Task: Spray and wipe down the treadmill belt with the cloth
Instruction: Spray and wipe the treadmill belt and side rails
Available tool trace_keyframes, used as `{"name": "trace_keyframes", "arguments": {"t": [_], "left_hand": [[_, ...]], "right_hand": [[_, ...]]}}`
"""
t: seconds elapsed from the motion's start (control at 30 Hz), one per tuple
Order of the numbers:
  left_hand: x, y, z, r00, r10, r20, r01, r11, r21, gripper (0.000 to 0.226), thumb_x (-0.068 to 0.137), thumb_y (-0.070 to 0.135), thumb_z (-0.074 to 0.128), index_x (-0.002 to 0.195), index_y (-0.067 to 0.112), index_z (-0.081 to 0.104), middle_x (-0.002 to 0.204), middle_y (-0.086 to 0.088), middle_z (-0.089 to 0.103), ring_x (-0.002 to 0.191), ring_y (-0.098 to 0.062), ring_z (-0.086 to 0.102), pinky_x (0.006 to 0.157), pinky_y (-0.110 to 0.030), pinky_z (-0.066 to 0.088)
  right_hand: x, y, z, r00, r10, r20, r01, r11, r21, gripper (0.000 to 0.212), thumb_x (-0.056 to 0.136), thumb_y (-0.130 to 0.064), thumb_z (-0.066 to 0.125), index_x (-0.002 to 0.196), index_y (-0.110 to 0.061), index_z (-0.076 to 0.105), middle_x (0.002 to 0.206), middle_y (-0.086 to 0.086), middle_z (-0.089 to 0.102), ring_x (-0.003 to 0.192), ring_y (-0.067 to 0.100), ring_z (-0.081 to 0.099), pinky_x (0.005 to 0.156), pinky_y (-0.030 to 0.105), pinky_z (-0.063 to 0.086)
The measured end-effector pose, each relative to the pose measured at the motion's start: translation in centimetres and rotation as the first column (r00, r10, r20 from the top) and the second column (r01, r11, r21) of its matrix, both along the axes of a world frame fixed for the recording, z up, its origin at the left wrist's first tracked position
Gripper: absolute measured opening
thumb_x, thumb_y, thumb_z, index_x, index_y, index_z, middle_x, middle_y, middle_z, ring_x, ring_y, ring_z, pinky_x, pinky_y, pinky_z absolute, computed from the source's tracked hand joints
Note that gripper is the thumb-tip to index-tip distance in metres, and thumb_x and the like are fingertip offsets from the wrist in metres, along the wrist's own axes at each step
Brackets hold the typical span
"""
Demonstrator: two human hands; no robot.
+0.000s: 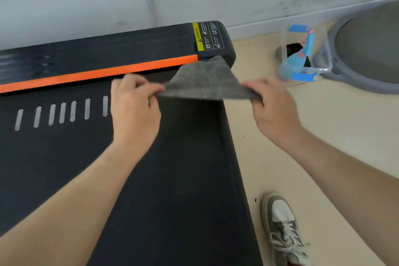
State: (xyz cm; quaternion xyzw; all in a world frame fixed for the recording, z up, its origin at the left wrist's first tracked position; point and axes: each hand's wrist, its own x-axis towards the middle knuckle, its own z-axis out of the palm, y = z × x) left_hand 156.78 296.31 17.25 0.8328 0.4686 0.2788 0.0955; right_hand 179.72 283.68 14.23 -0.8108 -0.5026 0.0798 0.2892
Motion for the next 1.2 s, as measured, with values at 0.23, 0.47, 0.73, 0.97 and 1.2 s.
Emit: {"name": "trace_keyframes", "arguments": {"t": [0.23, 0.47, 0.73, 0.97, 1.2], "left_hand": [[-7.6, -7.1, -7.0, 0.946, -0.153, -0.287, 0.131, 0.987, -0.096, 0.026, 0.079, -0.002, 0.064, 0.083, 0.018, 0.081, 0.081, 0.002, 0.062, 0.085, -0.027, 0.048, 0.068, -0.038, 0.029], [-9.7, -10.6, -4.7, 0.728, -0.377, -0.573, 0.193, 0.914, -0.356, 0.052, 0.073, 0.029, 0.026, 0.08, 0.033, 0.077, 0.088, 0.014, 0.068, 0.094, -0.012, 0.05, 0.086, -0.032, 0.03], [-1.4, -11.2, -9.6, 0.826, -0.475, -0.304, 0.362, 0.86, -0.359, 0.057, 0.102, 0.033, 0.045, 0.152, 0.007, 0.034, 0.161, -0.012, 0.025, 0.15, -0.028, 0.019, 0.121, -0.038, 0.017], [-2.6, -15.6, -12.3, 0.77, -0.402, -0.496, 0.293, 0.912, -0.286, 0.071, 0.098, 0.05, 0.007, 0.158, 0.013, 0.013, 0.166, -0.009, 0.009, 0.153, -0.025, 0.005, 0.121, -0.047, 0.01], [-6.3, -23.5, -11.9, 0.677, -0.52, -0.521, 0.388, 0.853, -0.348, 0.068, 0.1, 0.051, 0.01, 0.158, 0.014, 0.01, 0.166, -0.009, 0.003, 0.153, -0.025, 0.0, 0.122, -0.052, 0.01]], "right_hand": [[-6.5, -8.8, -5.0, 0.983, 0.106, -0.148, -0.166, 0.853, -0.495, 0.062, 0.094, 0.003, 0.042, 0.147, -0.029, 0.046, 0.142, 0.002, 0.057, 0.122, 0.029, 0.054, 0.1, 0.038, 0.045], [-7.2, -10.4, -0.9, 0.961, 0.062, -0.27, -0.261, 0.535, -0.804, 0.063, 0.092, -0.006, 0.045, 0.15, -0.031, 0.041, 0.152, -0.002, 0.045, 0.136, 0.022, 0.044, 0.11, 0.031, 0.036], [-10.8, -6.0, -8.1, 0.747, -0.253, -0.614, 0.077, 0.951, -0.298, 0.065, 0.097, -0.05, 0.052, 0.151, -0.021, 0.032, 0.148, 0.001, 0.047, 0.134, 0.022, 0.047, 0.104, 0.031, 0.038], [-12.9, -10.0, -9.8, 0.797, -0.206, -0.567, 0.092, 0.97, -0.223, 0.079, 0.089, -0.066, 0.043, 0.152, -0.021, 0.025, 0.144, 0.004, 0.051, 0.128, 0.021, 0.053, 0.105, 0.042, 0.046], [-17.0, -19.8, -9.9, 0.77, -0.265, -0.58, 0.087, 0.945, -0.317, 0.09, 0.081, -0.079, 0.032, 0.151, -0.023, 0.025, 0.141, 0.004, 0.052, 0.126, 0.02, 0.054, 0.104, 0.043, 0.048]]}}
